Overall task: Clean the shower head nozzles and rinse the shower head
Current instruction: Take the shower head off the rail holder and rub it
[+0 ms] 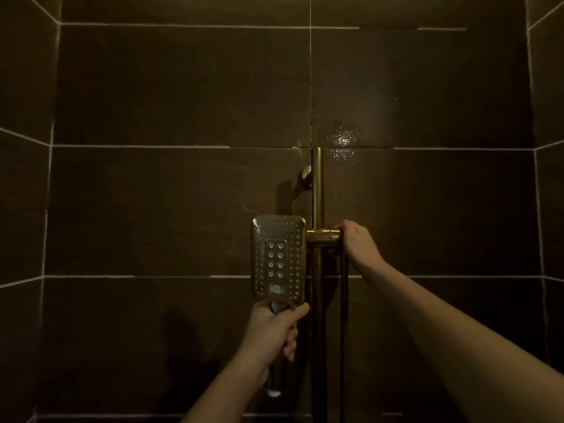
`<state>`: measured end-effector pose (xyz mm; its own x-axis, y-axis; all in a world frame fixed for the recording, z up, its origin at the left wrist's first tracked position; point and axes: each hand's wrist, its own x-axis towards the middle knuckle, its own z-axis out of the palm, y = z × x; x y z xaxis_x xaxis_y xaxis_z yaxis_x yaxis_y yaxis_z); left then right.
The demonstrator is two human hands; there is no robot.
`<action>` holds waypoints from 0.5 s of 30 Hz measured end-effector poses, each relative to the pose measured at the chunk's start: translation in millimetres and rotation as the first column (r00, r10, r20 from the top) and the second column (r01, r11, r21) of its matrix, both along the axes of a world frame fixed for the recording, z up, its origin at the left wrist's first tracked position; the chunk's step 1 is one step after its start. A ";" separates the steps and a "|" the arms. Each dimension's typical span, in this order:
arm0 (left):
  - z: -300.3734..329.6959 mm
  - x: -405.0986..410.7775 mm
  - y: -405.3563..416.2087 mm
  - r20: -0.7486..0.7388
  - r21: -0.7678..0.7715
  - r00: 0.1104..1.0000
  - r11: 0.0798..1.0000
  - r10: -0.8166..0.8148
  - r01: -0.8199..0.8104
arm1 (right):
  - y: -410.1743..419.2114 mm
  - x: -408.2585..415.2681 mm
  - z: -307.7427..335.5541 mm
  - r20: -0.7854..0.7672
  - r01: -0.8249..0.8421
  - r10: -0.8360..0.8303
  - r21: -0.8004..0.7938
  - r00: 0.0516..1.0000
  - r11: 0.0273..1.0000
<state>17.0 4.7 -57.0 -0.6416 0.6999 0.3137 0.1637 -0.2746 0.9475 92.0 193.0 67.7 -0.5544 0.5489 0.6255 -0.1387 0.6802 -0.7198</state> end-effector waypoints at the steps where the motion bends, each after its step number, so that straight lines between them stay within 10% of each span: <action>1: -2.0 1.0 -0.4 0.007 -0.004 1.000 1.000 -0.008 0.008 | -0.6 0.4 -0.4 0.003 0.003 -0.003 -0.003 1.000 1.000; 15: -27.7 3.9 -27.5 0.052 -0.029 0.998 0.999 -0.019 0.021 | -10.1 6.2 -1.1 0.011 -0.008 0.009 -0.110 1.000 0.994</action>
<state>20.9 -22.8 -84.7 -0.6424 0.7210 0.2596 0.1089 -0.2495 0.9622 98.1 182.9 66.6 -0.5665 0.6089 0.5553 -0.1353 0.5960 -0.7915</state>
